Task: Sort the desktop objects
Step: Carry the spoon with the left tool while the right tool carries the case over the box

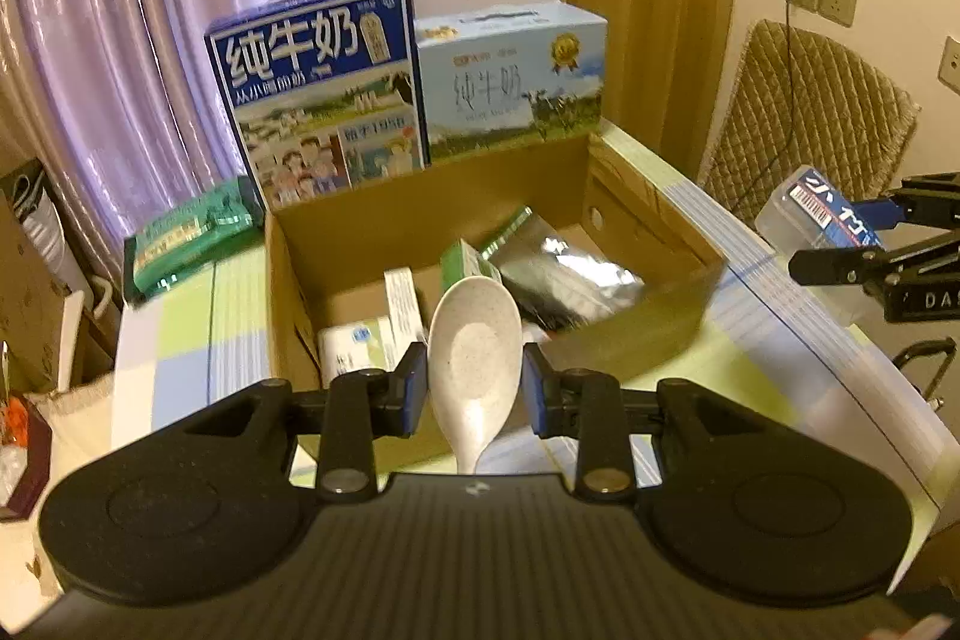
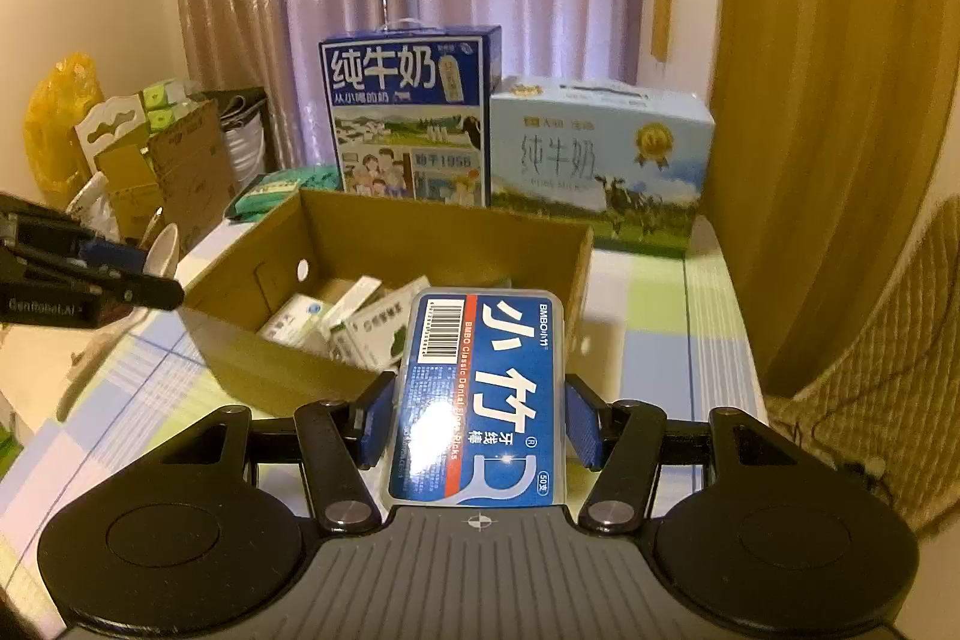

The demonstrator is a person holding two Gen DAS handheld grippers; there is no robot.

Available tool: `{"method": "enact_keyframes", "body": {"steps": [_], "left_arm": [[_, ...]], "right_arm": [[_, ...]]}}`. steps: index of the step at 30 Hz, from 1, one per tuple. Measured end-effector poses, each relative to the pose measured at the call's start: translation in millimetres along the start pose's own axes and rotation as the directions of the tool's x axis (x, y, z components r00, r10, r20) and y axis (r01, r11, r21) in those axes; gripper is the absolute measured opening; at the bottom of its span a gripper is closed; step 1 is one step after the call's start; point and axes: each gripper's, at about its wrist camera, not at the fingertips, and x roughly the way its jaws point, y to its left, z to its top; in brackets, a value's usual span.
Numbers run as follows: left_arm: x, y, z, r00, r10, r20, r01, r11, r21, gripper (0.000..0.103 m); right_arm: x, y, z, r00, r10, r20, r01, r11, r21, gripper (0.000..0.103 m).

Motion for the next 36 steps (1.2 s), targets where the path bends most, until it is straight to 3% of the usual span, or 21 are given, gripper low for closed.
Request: {"method": "enact_keyframes", "body": {"steps": [15, 36], "left_arm": [[39, 21, 58, 1.000, 0.016, 0.000, -0.016, 1.000, 0.022, 0.028], [85, 41, 75, 1.000, -0.007, 0.008, 0.007, 1.000, 0.006, 0.028]], "right_arm": [[50, 7, 61, 0.999, 0.035, 0.014, -0.035, 0.999, -0.026, 0.055], [107, 2, 74, 0.999, 0.036, -0.023, -0.037, 0.999, -0.020, 0.055]]}}
